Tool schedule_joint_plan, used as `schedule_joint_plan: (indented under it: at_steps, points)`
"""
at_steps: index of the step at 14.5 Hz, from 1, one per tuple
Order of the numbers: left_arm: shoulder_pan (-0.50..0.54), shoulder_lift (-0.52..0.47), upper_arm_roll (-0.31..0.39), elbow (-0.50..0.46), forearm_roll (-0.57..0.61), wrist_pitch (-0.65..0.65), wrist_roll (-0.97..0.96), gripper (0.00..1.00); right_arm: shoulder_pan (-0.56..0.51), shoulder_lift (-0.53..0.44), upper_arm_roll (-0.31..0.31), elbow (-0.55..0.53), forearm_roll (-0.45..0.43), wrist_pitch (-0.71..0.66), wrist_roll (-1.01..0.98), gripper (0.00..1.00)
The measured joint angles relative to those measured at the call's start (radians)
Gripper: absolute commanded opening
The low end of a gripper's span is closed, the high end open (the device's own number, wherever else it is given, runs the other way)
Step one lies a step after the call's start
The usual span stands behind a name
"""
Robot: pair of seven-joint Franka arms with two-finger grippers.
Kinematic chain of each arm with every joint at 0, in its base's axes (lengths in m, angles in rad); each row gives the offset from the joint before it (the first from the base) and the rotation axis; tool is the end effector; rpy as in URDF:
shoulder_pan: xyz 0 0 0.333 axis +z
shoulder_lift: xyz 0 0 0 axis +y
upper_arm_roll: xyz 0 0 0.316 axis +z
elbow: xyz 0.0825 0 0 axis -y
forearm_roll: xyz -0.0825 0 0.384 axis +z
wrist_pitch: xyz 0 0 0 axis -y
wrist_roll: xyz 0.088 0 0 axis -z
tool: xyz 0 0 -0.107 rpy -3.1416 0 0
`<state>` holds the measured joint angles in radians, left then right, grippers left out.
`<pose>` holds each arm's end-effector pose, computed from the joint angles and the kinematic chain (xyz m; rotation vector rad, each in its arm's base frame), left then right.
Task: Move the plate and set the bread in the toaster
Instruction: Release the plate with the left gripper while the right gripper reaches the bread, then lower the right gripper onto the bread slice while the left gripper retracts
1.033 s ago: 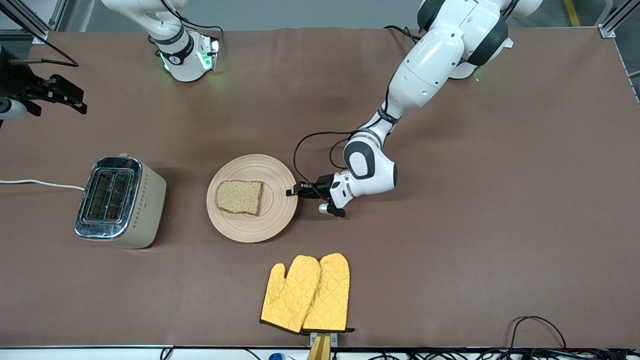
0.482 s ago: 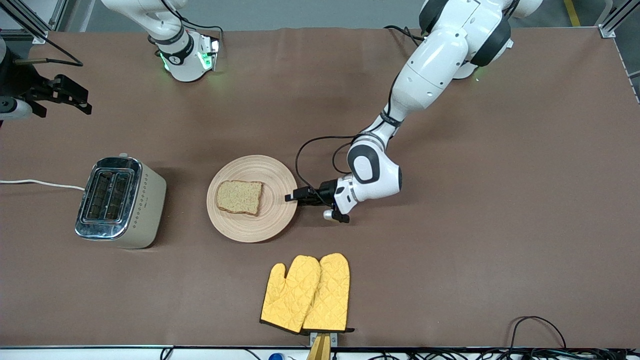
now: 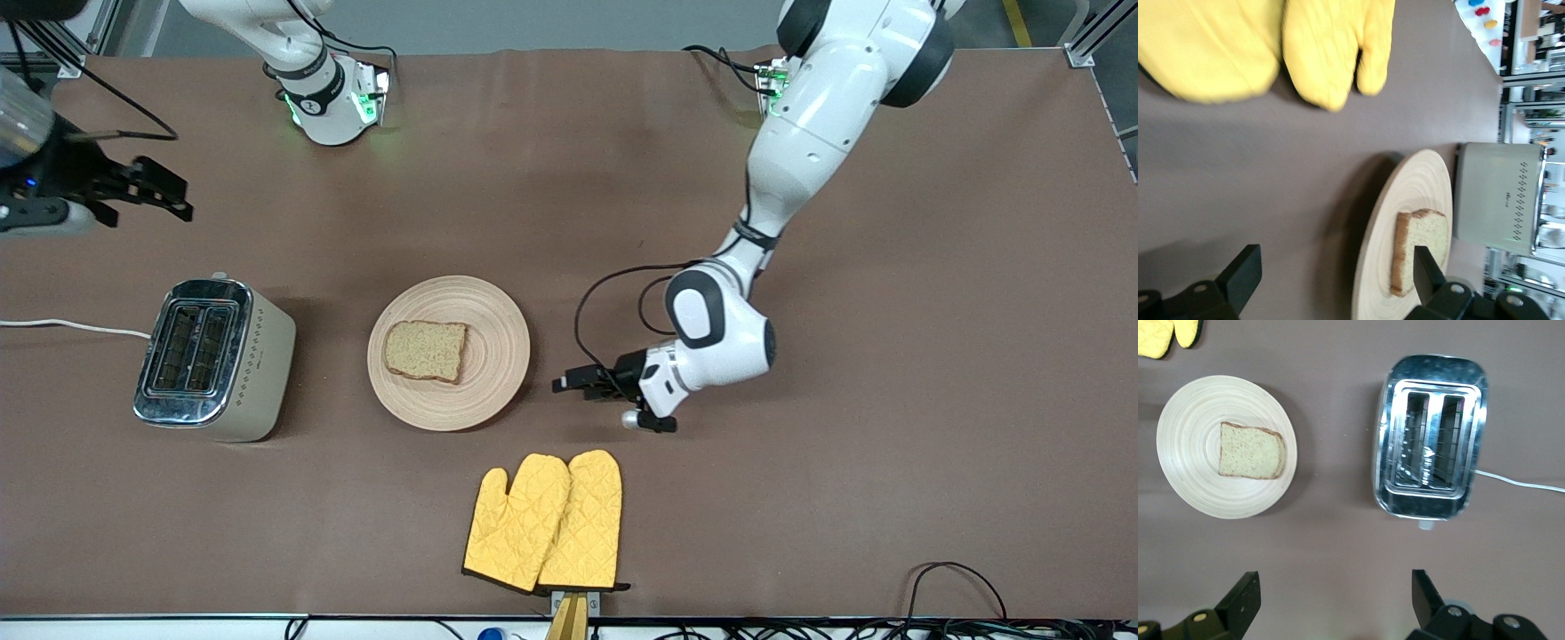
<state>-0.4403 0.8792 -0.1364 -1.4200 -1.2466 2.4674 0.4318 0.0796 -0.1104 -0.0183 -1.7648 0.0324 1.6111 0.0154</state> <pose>0.6344 -0.3850 0.1892 2.2157 0.0366 0.0655 0.5189 0.0347 0.5957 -3.1074 -0.0684 0.0693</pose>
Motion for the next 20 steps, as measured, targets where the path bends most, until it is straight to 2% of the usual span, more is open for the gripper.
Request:
schedule_joint_plan:
  at_steps: [4, 8, 10, 13, 15, 17, 20]
  points:
    - [0.116, -0.095, 0.002, -0.069, 0.267, -0.113, -0.047, 1.00, 0.094, 0.021, 0.006, -0.144, 0.010, 0.187, 0.105, 1.00]
    - [0.253, -0.193, 0.000, -0.074, 0.731, -0.258, -0.204, 1.00, 0.186, 0.117, 0.008, -0.203, 0.023, 0.346, 0.257, 1.00]
    - [0.291, -0.247, 0.000, -0.074, 0.879, -0.313, -0.233, 1.00, 0.235, 0.199, 0.009, -0.208, 0.023, 0.423, 0.323, 1.00]
    - [0.320, -0.334, 0.001, -0.071, 1.019, -0.423, -0.252, 1.00, 0.264, 0.316, 0.009, -0.209, 0.023, 0.504, 0.373, 1.00]
    - [0.348, -0.409, 0.002, -0.054, 1.099, -0.546, -0.267, 1.00, 0.271, 0.381, 0.008, -0.209, 0.023, 0.555, 0.410, 1.00]
    - [0.378, -0.472, 0.002, -0.009, 1.182, -0.690, -0.270, 1.00, 0.279, 0.432, 0.008, -0.210, 0.023, 0.610, 0.428, 1.00]
    - [0.416, -0.519, 0.002, 0.075, 1.224, -0.853, -0.282, 1.00, 0.288, 0.474, 0.008, -0.210, 0.023, 0.668, 0.435, 0.99]
